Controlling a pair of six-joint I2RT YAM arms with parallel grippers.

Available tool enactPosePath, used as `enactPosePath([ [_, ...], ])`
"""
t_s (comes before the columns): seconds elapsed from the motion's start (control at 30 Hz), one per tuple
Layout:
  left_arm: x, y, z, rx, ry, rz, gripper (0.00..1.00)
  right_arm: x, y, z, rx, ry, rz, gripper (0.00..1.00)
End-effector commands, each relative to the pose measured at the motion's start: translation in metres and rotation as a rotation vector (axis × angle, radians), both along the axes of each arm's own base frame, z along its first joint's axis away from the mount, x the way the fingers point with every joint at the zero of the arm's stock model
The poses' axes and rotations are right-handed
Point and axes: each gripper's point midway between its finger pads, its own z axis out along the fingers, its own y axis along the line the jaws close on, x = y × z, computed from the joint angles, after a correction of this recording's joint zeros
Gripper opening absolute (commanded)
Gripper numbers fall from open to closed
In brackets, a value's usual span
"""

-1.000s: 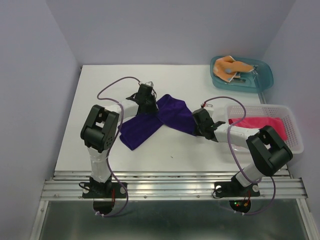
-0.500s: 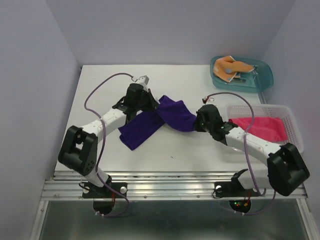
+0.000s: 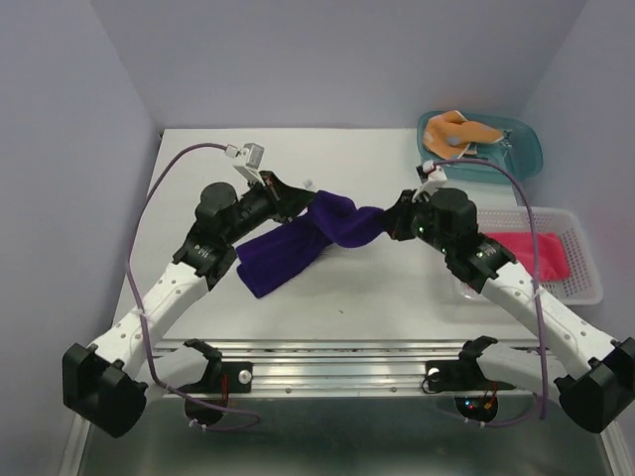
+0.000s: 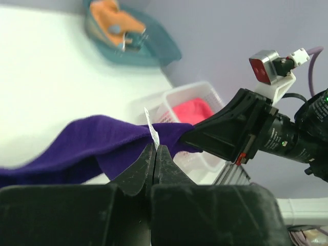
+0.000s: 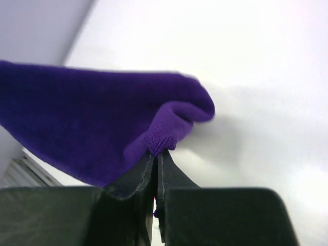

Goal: Fold and stack the towels
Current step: Flatten out the crumpled towel

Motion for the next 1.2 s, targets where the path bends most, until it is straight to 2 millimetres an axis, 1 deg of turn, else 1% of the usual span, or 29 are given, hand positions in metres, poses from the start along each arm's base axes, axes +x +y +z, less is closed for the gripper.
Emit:
enactPosePath([
  [0.0, -0.021, 0.02, 0.109, -0.134, -0.248, 0.054, 0.0, -0.009, 0.014, 0.137, 0.146, -0.28, 0.115, 0.01],
  [0.03, -0.024, 0.024, 0.122, -0.142, -0.27, 0.063, 0.0, -0.013, 0.015, 0.157, 0.161, -0.315, 0.131, 0.01],
  [0.07, -0.027, 0.027, 0.132, -0.143, -0.278, 0.075, 0.0, -0.017, 0.014, 0.189, 0.19, -0.37, 0.141, 0.01],
  [0.1, -0.036, 0.034, 0.161, -0.165, -0.335, 0.084, 0.0, -0.021, 0.015, 0.201, 0.19, -0.389, 0.164, 0.01],
  [0.13, -0.039, 0.039, 0.173, -0.172, -0.348, 0.1, 0.0, -0.024, 0.016, 0.213, 0.196, -0.412, 0.178, 0.01],
  [0.17, -0.04, 0.043, 0.181, -0.173, -0.349, 0.123, 0.0, -0.03, 0.012, 0.241, 0.219, -0.462, 0.182, 0.01],
  [0.2, -0.047, 0.051, 0.204, -0.196, -0.388, 0.141, 0.0, -0.031, 0.011, 0.246, 0.211, -0.471, 0.182, 0.01],
  [0.27, -0.051, 0.059, 0.219, -0.208, -0.407, 0.171, 0.0, -0.035, 0.007, 0.266, 0.214, -0.507, 0.179, 0.01],
  [0.3, -0.05, 0.065, 0.223, -0.211, -0.4, 0.208, 0.0, -0.037, 0.001, 0.284, 0.217, -0.542, 0.157, 0.01],
  [0.33, -0.05, 0.073, 0.233, -0.227, -0.404, 0.25, 0.0, -0.036, 0.0, 0.29, 0.216, -0.552, 0.152, 0.01],
  [0.37, -0.049, 0.077, 0.236, -0.232, -0.406, 0.273, 0.0, -0.035, 0.0, 0.296, 0.214, -0.559, 0.149, 0.01],
  [0.4, -0.048, 0.082, 0.24, -0.239, -0.408, 0.296, 0.0, -0.032, 0.0, 0.294, 0.195, -0.549, 0.14, 0.01],
  [0.43, -0.045, 0.084, 0.24, -0.238, -0.405, 0.315, 0.0, -0.028, 0.001, 0.303, 0.191, -0.554, 0.133, 0.01],
  [0.53, -0.03, 0.088, 0.234, -0.221, -0.379, 0.38, 0.0, -0.012, -0.001, 0.301, 0.15, -0.531, 0.085, 0.01],
  [0.57, -0.021, 0.094, 0.231, -0.216, -0.368, 0.431, 0.0, 0.0, 0.003, 0.292, 0.13, -0.51, 0.069, 0.01],
  [0.6, -0.009, 0.093, 0.226, -0.201, -0.351, 0.454, 0.0, 0.01, 0.002, 0.288, 0.107, -0.506, 0.041, 0.01],
  [0.67, 0.006, 0.098, 0.22, -0.178, -0.331, 0.513, 0.0, 0.022, 0.002, 0.287, 0.089, -0.508, 0.009, 0.01],
  [0.7, 0.016, 0.096, 0.22, -0.162, -0.326, 0.528, 0.0, 0.037, 0.007, 0.279, 0.06, -0.498, -0.001, 0.01],
  [0.73, 0.022, 0.098, 0.222, -0.158, -0.324, 0.542, 0.0, 0.042, 0.008, 0.28, 0.054, -0.499, -0.007, 0.01],
  [0.77, 0.03, 0.104, 0.221, -0.148, -0.316, 0.567, 0.0, 0.05, 0.001, 0.292, 0.057, -0.518, -0.05, 0.01],
  [0.8, 0.036, 0.106, 0.227, -0.153, -0.318, 0.575, 0.0, 0.062, 0.004, 0.29, 0.04, -0.51, -0.064, 0.01],
  [0.83, 0.039, 0.108, 0.229, -0.156, -0.319, 0.576, 0.0, 0.066, 0.004, 0.293, 0.038, -0.514, -0.075, 0.01],
  [0.87, 0.039, 0.112, 0.233, -0.159, -0.333, 0.568, 0.0, 0.064, 0.001, 0.311, 0.055, -0.547, -0.086, 0.01],
  [0.93, 0.031, 0.116, 0.244, -0.175, -0.362, 0.566, 0.0, 0.063, 0.005, 0.318, 0.064, -0.554, -0.061, 0.01],
  [0.97, 0.02, 0.12, 0.252, -0.192, -0.386, 0.563, 0.0, 0.059, 0.007, 0.325, 0.078, -0.566, -0.046, 0.01],
  [1.07, 0.002, 0.122, 0.258, -0.219, -0.416, 0.536, 0.0, 0.035, 0.011, 0.34, 0.117, -0.589, 0.042, 0.01],
  [1.1, -0.012, 0.126, 0.263, -0.239, -0.432, 0.527, 0.0, 0.02, 0.015, 0.343, 0.133, -0.589, 0.104, 0.01],
  [1.13, -0.019, 0.127, 0.266, -0.251, -0.439, 0.522, 0.0, 0.016, 0.021, 0.34, 0.143, -0.575, 0.139, 0.01],
  [1.17, -0.037, 0.126, 0.272, -0.276, -0.461, 0.473, 0.0, -0.003, 0.023, 0.347, 0.175, -0.589, 0.201, 0.01],
])
